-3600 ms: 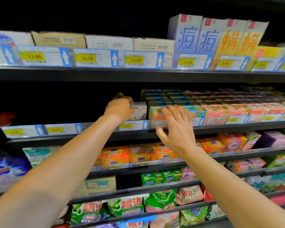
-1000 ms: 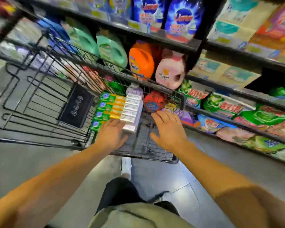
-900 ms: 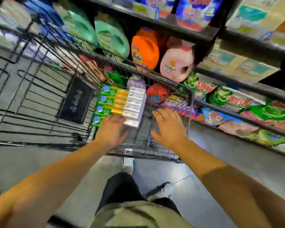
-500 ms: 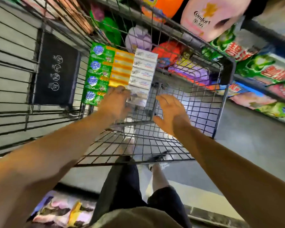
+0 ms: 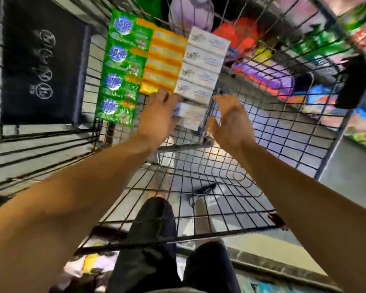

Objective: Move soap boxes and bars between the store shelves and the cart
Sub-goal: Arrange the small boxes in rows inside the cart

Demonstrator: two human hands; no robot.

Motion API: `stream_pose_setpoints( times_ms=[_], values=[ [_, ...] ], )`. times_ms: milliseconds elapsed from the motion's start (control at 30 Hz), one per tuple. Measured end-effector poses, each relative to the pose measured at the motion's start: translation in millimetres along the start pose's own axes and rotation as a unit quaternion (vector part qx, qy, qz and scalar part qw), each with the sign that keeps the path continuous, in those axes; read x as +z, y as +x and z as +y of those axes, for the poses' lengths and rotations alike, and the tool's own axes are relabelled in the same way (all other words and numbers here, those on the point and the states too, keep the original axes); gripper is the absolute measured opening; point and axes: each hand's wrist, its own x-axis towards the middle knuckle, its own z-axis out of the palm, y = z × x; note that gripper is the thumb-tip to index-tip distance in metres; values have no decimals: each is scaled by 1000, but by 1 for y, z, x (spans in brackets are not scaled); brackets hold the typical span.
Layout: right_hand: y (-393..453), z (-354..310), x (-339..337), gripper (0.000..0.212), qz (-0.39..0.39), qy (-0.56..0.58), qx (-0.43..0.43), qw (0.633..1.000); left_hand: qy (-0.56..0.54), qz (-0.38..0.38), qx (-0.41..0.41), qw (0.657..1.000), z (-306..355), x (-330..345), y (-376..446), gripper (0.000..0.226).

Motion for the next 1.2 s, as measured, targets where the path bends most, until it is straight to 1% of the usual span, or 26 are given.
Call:
stream_pose_setpoints(
  times_ms=[100,167,267,400,500,633,700,733,800,867,933,1000,1133,1200],
  values=[
    [11,-1,4,43,61,64,-27,996,-67,-18,-3,998,-5,-9,-4,39],
    [18,-7,7,41,72,65,-34,995,-99,-33,-34,994,-12,-20,-11,38],
    [26,-16,14,47,62,12,-38,997,-96,-31,-65,993,-24,-41,-21,41],
    [34,-22,28,63,50,-57,-2,997,-102,-9,-78,992,-35,-57,-28,45],
    [40,-25,31,59,63,-90,13,994,-111,2,-94,989,-40,-60,-33,45],
    [39,-25,28,51,96,-126,3,987,-88,4,-98,991,-40,-59,-44,41],
    [34,-23,24,49,88,-126,6,988,-96,5,-105,990,-35,-60,-52,42],
    [28,-21,20,51,73,-114,13,991,-100,2,-104,990,-30,-62,-58,44],
    [8,-16,8,54,49,-54,27,997,-107,-10,-98,989,-20,-67,-70,48],
    [-22,-7,-9,49,51,16,50,997,-106,-21,-95,990,-6,-73,-82,48],
    [-58,5,-28,46,67,55,69,994,-90,-19,-96,991,16,-82,-93,47],
    [-94,17,-49,44,87,78,70,991,-85,-10,-95,992,42,-92,-104,47],
    [-162,44,-89,46,153,149,62,975,-107,28,-72,991,104,-103,-125,47],
    [-193,61,-109,39,179,165,71,967,-111,40,-56,991,140,-105,-135,51]
  ],
)
